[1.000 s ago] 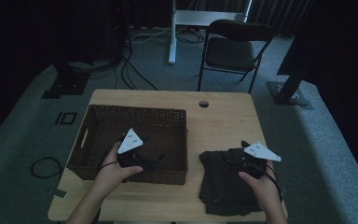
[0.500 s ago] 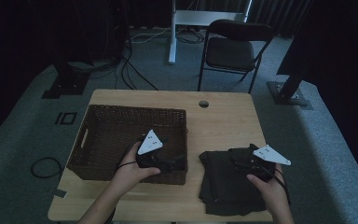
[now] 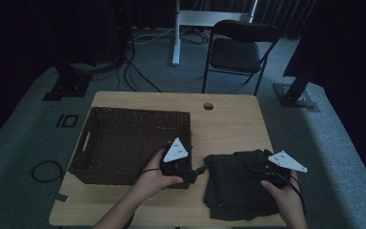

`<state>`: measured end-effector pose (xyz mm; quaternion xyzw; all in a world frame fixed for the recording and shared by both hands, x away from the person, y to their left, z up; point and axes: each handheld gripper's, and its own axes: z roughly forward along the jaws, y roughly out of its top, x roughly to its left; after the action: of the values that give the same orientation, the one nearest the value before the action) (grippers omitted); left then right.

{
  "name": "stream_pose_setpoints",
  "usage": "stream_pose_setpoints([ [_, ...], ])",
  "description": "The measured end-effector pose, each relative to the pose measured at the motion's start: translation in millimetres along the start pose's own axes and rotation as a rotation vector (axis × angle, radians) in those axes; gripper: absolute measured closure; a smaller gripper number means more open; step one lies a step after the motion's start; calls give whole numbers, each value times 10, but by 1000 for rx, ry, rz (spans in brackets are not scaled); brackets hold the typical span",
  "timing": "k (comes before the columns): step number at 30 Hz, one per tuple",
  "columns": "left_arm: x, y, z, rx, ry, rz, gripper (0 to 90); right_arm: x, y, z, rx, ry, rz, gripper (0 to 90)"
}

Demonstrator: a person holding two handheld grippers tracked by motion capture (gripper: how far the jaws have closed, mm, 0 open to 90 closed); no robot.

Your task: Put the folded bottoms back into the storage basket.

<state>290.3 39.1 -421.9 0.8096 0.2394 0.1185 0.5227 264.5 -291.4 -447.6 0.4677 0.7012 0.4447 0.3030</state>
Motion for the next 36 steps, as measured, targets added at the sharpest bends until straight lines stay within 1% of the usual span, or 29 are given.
stream_pose_setpoints([
  [1,-38,2,52,2,-12,4,165,-9,-8,-6,-1,-1,4,125],
  [2,-38,2,52,2,-12,4,165,-19,-18,-12,-1,-2,4,125],
  [3,-85,6,111,1,-26,6,165,-28,-31,-18,2,-5,5,126],
  [4,-85,6,111,1,-26,6,165,-36,-42,-21,1,-5,4,125],
  [5,-127,10,162,5,-39,11,165,-44,-55,-25,3,-6,8,125],
  [9,-221,5,279,18,-65,21,165,-81,-115,-40,8,-12,16,125],
  [12,-265,0,335,19,-74,14,165,-115,-167,-51,13,-15,22,125],
  [13,-324,-8,408,21,-84,15,165,-133,-191,-58,14,-15,25,125],
  [14,-352,-14,442,20,-89,13,165,-150,-212,-63,16,-17,26,125],
  [15,-352,-14,442,20,-89,13,165,-165,-232,-68,17,-18,28,125],
  [17,-432,-43,530,22,-108,19,165,-192,-274,-80,19,-26,37,125],
  [19,-491,-74,597,25,-120,14,165,-218,-317,-90,24,-29,40,125],
  [20,-491,-74,597,25,-120,14,165,-233,-338,-94,25,-32,39,125],
  [21,-538,-107,655,25,-116,12,165,-245,-360,-98,28,-34,40,125],
  [22,-538,-107,655,25,-116,12,165,-257,-381,-100,31,-35,43,125],
  [24,-581,-142,708,24,-115,-2,165,-283,-423,-99,37,-39,40,125],
  [25,-617,-175,747,13,-95,0,165,-292,-438,-98,40,-40,42,125],
  [26,-617,-175,747,13,-95,0,165,-292,-438,-98,40,-40,42,125],
  [27,-648,-218,785,-3,-86,-33,165,-317,-477,-95,48,-47,45,125],
  [28,-648,-218,785,-3,-86,-33,165,-317,-477,-95,48,-47,45,125],
  [29,-668,-242,805,-4,-72,-24,165,-329,-497,-93,52,-48,48,125],
  [30,-699,-290,848,7,-66,-13,165,-349,-535,-86,60,-55,50,125],
  [31,-711,-308,866,10,-68,-23,165,-359,-557,-81,66,-56,53,125],
  [34,-730,-340,898,20,-65,-18,165,-383,-605,-67,78,-64,51,125],
  [36,-765,-390,940,30,-52,-13,165,-394,-628,-59,81,-65,56,125],
])
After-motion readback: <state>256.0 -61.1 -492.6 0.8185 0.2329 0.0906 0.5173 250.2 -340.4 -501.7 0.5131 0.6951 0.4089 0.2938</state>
